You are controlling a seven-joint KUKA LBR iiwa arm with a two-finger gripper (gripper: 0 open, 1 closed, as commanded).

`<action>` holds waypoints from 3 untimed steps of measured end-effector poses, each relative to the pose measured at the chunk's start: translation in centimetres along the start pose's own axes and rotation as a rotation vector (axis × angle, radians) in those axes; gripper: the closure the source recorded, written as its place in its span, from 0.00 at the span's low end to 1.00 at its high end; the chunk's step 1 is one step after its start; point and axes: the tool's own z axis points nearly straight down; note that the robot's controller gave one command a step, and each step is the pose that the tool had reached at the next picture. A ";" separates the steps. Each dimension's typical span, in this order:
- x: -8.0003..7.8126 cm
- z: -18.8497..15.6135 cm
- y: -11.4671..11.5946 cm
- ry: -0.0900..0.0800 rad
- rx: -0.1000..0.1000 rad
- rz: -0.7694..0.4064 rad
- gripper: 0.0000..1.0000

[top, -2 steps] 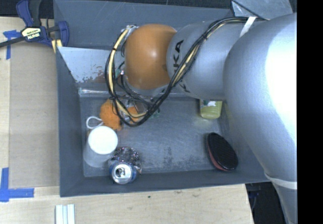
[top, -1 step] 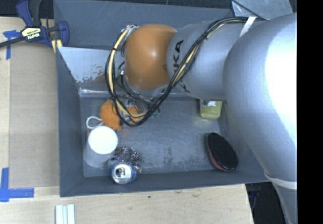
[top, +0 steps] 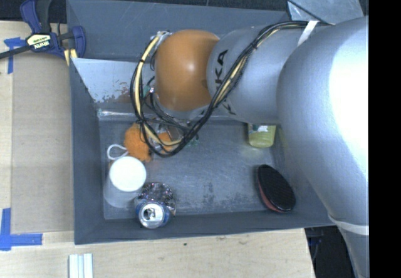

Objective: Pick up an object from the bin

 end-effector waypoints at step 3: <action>2.0 -21.3 -0.5 -0.034 0.000 -0.375 1.00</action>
Offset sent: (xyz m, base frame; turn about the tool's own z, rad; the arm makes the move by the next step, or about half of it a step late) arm 0.0215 -0.0546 -0.0286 -0.2254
